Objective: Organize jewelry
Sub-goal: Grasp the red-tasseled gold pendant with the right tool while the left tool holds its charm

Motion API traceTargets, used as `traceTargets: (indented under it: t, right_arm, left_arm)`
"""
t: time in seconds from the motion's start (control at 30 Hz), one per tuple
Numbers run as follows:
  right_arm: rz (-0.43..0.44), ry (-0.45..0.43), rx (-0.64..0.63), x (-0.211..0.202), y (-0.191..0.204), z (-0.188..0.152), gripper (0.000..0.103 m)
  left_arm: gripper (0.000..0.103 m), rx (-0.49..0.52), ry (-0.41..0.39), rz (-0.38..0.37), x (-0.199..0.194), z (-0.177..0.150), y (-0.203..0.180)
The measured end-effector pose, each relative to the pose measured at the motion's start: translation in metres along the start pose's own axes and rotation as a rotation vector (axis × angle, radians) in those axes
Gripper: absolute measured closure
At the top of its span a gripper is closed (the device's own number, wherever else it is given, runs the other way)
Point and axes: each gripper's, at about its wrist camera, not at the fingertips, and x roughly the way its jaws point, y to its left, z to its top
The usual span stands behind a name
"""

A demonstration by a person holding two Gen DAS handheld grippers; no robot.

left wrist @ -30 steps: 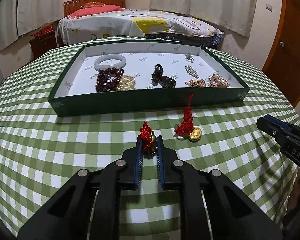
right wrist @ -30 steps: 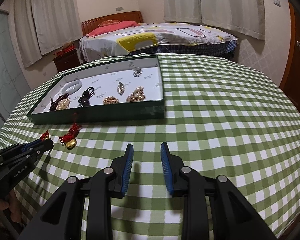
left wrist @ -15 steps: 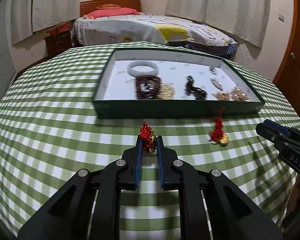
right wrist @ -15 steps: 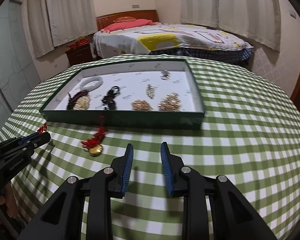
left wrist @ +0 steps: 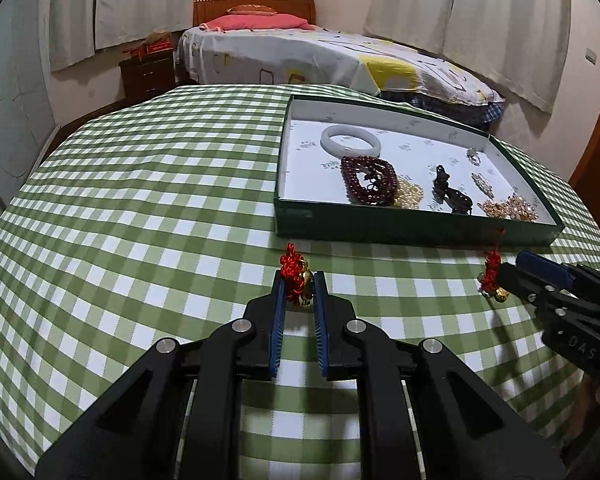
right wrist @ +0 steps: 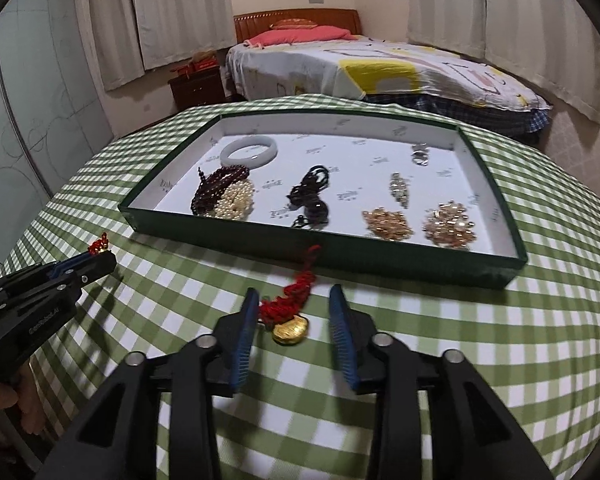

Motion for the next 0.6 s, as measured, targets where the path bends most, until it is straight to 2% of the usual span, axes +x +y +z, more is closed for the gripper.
traceTargets:
  t: [0.27,0.33,0.37,0.6]
  right_arm:
    - [0.019,0.055,0.010,0.014,0.004,0.002,0.065]
    - [0.019,0.056,0.015,0.013,0.002,0.001,0.074]
    - [0.023,0.057,0.019,0.012,0.000,0.001,0.082]
    - [0.027,0.029,0.041,0.002,-0.010,-0.005,0.090]
  left_arm:
    - [0.089,-0.003,0.004,-0.005,0.001,0.000,0.000]
    - [0.089,-0.003,0.005,-0.006,0.002,0.000,0.000]
    - [0.089,-0.002,0.006,-0.007,0.002,-0.001,-0.001]
    - [0.089,0.009,0.003,-0.013,0.001,-0.002,-0.007]
